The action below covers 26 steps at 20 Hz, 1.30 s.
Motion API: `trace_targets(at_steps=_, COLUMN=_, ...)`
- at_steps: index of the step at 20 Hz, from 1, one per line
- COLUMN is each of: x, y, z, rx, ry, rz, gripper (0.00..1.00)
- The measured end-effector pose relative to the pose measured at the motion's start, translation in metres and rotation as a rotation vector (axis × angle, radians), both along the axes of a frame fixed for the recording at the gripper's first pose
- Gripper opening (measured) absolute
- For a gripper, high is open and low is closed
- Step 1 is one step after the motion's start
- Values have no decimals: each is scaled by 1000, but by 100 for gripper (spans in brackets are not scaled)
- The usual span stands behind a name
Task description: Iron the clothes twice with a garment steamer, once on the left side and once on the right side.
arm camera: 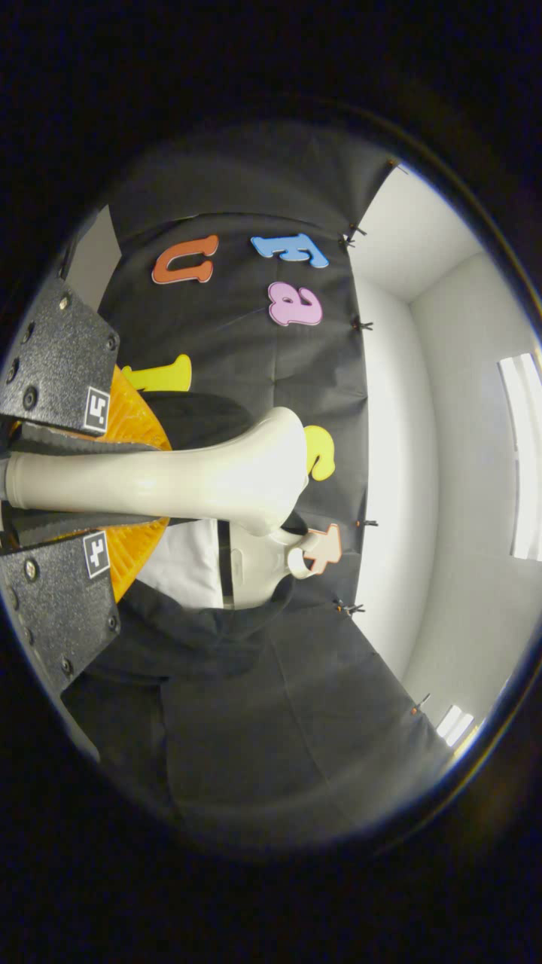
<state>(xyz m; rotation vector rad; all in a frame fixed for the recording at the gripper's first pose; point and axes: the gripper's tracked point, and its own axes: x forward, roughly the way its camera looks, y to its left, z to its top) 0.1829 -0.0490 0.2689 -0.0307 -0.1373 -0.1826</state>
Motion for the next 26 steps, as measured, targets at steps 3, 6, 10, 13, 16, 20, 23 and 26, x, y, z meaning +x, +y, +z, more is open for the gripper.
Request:
trace_targets(at_steps=3, x=9, y=-8, z=-21, rx=14, ry=39, rz=0, gripper=34)
trace_targets(at_steps=6, x=10, y=-11, z=-38, rx=12, ry=60, rz=-2, gripper=34)
trace_targets(at_steps=10, x=11, y=-12, z=-65, rx=14, ry=102, rz=-10, gripper=34)
trace_targets(at_steps=13, x=11, y=-16, z=-84, rx=22, ry=139, rz=-19, gripper=34)
trace_targets(at_steps=16, x=8, y=-20, z=-107, rx=32, ry=175, rz=-24, gripper=34)
trace_targets(at_steps=20, x=7, y=-26, z=-131, rx=48, ry=219, rz=-36, gripper=34)
trace_targets(at_steps=23, x=3, y=-31, z=-148, rx=56, ry=244, rz=-47, gripper=34)
trace_targets(at_steps=26, x=1, y=-34, z=-164, rx=71, ry=270, rz=-52, gripper=34)
